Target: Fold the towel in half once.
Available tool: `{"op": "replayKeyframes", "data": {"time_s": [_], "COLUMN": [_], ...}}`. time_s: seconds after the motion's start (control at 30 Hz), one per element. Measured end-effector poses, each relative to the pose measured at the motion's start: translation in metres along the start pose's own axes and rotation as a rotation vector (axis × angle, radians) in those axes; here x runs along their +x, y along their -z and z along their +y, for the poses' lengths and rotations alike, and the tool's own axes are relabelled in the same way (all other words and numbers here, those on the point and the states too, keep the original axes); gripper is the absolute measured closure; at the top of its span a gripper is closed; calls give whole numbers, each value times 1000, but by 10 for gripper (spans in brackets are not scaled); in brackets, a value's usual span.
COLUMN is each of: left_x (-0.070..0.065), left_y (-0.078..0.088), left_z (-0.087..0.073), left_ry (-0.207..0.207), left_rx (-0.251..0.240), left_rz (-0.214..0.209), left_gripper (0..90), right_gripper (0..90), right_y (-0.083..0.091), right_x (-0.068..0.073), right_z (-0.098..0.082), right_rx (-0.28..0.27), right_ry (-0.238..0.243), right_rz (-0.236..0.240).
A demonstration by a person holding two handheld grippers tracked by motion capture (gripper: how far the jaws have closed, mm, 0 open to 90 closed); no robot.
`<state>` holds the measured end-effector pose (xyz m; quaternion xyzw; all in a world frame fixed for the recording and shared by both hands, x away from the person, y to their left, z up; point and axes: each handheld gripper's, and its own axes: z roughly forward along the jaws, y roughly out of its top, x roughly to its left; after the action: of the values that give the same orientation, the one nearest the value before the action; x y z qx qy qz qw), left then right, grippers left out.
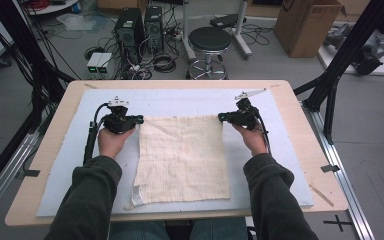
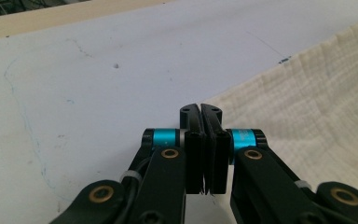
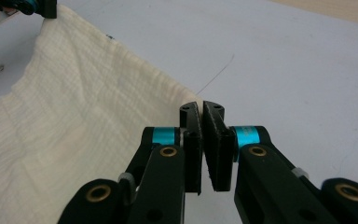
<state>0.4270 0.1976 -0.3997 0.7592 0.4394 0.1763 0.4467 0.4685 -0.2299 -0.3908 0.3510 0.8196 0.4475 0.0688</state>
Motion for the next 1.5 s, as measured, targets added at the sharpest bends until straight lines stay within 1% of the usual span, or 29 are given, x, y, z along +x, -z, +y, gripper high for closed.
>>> {"op": "replayKeyframes", "data": {"time_s": [0.03,0.07,0.1,0.13,0.17,0.27,0.3,0.33,0.37,0.43,0.47,0.5,0.57,0.6,0.67,0.73,0.77,0.83,0.9,0.97,1.03,1.07,1.13,1.17,1.2,1.3,1.37,1.5], "left_x": [-2,-5,-7,-10,-11,-14,-15,-16,-17,-18,-18,-19,-21,-21,-22,-24,-25,-28,-32,-35,-36,-37,-36,-37,-38,-39,-40,-41], "left_y": [1,2,2,3,3,7,9,11,13,17,20,21,24,26,28,31,32,36,38,40,42,43,45,47,49,54,58,65], "left_z": [-1,-2,-4,-6,-8,-13,-14,-14,-14,-15,-16,-17,-19,-20,-23,-23,-23,-23,-23,-26,-30,-32,-35,-36,-37,-39,-41,-43], "left_ry": [-7,-23,-44,-56,-58,-54,-50,-58,-65,-67,-71,-65,-76,-90,-103,-114,-116,-134,-148,-142,-142,-137,-142,-148,-143,-153,-149,-149], "left_rx": [-2,14,30,40,42,32,26,33,27,14,12,3,10,20,26,32,23,21,19,5,8,7,18,13,5,7,1,-6], "left_rz": [-3,-3,-1,-1,-4,-8,-10,-13,-14,-17,-20,-22,-22,-24,-24,-28,-32,-40,-48,-58,-60,-59,-60,-56,-61,-64,-67,-74], "left_gripper": [878,878,878,878,878,878,878,878,878,878,878,878,877,878,878,877,877,878,877,878,878,877,877,878,877,877,877,877], "right_gripper": [863,863,863,863,863,863,863,863,863,863,863,863,862,862,862,862,862,862,863,862,862,863,863,863,862,863,862,863], "right_y": [2,3,3,3,3,7,8,9,11,14,16,16,17,18,20,21,21,22,23,26,29,31,33,35,36,38,39,43], "right_x": [2,3,4,5,7,9,10,12,14,17,19,20,22,23,25,28,29,32,32,34,34,36,38,40,41,46,50,56], "right_z": [-1,-2,-4,-6,-9,-15,-16,-16,-16,-15,-14,-14,-15,-16,-17,-20,-22,-26,-30,-33,-35,-36,-36,-36,-36,-36,-36,-38], "right_rx": [-4,-10,-1,23,30,10,12,16,15,-5,-2,0,20,33,25,19,20,27,20,13,-6,-7,-10,-8,-11,-12,-13,-14], "right_ry": [1,4,4,9,18,15,14,15,20,19,27,38,48,60,65,79,84,82,80,75,63,58,70,75,88,100,112,121], "right_rz": [1,4,4,3,-7,3,11,11,15,30,28,28,27,21,32,32,35,43,53,58,69,69,72,74,72,85,91,102]}}
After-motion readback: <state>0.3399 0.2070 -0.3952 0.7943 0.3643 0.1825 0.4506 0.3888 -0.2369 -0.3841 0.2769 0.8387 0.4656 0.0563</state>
